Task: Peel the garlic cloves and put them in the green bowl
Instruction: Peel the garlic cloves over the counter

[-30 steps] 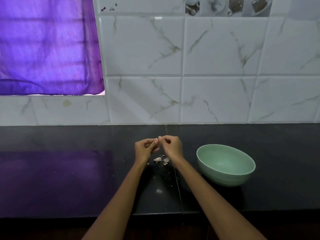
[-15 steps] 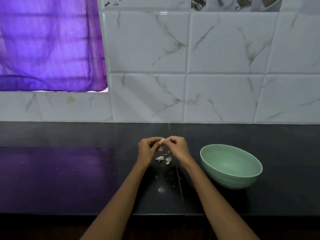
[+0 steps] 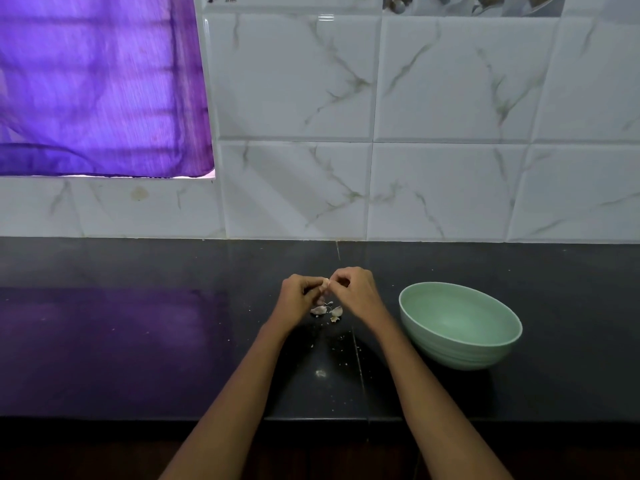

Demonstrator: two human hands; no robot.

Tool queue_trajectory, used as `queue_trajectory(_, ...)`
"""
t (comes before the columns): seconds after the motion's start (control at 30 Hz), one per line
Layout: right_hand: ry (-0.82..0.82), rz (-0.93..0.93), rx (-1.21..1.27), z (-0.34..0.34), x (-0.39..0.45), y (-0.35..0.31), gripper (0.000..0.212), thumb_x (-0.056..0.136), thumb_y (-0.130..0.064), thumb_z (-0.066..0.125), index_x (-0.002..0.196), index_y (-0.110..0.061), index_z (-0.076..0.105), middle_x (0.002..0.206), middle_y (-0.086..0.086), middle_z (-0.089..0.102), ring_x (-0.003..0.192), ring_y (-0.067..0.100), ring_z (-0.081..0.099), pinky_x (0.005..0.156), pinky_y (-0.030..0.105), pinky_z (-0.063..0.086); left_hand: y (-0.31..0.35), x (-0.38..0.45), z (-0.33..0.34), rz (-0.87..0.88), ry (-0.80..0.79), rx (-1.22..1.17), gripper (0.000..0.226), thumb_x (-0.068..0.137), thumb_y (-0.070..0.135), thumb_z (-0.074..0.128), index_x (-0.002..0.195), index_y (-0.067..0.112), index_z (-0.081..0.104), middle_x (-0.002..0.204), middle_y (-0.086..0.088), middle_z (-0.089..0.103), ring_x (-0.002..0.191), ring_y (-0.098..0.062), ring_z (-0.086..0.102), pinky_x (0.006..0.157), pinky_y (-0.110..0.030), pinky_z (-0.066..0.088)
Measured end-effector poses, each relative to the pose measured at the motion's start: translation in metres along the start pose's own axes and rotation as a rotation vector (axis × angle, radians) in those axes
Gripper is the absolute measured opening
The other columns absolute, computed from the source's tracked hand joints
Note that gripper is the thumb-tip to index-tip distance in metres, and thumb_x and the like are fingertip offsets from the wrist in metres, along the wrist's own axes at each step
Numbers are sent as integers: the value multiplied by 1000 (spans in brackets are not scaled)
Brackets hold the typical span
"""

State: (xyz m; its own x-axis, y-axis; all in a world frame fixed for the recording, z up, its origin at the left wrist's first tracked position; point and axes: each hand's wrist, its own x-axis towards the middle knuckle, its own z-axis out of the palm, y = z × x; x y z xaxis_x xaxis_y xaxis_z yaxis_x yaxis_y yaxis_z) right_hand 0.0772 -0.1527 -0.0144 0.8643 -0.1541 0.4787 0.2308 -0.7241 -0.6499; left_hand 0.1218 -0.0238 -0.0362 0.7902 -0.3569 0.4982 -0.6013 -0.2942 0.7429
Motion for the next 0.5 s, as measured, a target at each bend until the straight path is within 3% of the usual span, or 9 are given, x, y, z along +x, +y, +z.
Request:
queue_trajectory(0.07, 24, 27, 3, -2, -1, 1, 15, 78, -10, 61, 68, -6, 70, 60, 6, 60, 60, 15, 50, 60, 25, 37, 1, -1, 0, -68, 16, -122, 20, 88, -3, 56, 100, 2, 70, 79, -10, 69, 62, -9, 61, 70, -25, 57)
queue_trajectory(0.17, 54, 91, -86, -1, -1, 3, 16, 80, -7, 57, 72, -1, 70, 72, 15, 68, 68, 23, 57, 63, 26, 39, 1, 0, -1, -189, 57, -293, 20, 89, -4, 54, 105, -2, 67, 78, -5, 69, 57, -1, 61, 67, -16, 55)
queue_trajectory(0.3, 36, 202, -281, -1, 0, 12, 18, 83, -8, 56, 93, -3, 71, 94, 17, 70, 94, 33, 62, 79, 32, 48, 2, 0, 0, -259, 81, -408, 19, 88, -5, 55, 104, -4, 66, 79, -7, 68, 55, -1, 61, 63, -12, 54)
queue_trajectory(0.37, 25, 243, -331, 0, 0, 15, 21, 83, -8, 59, 101, -4, 68, 100, 16, 68, 101, 33, 60, 79, 34, 48, 2, 0, 1, -263, 81, -419, 18, 87, -5, 58, 102, -4, 67, 77, -7, 69, 56, -3, 62, 62, -13, 54)
queue_trajectory(0.5, 92, 285, -306, 0, -4, 13, 28, 87, -27, 61, 76, -1, 64, 75, 16, 61, 85, 33, 61, 63, 29, 37, 0, 1, 2, -257, 87, -392, 16, 84, -1, 63, 99, -3, 69, 75, -9, 71, 58, -9, 63, 65, -19, 56)
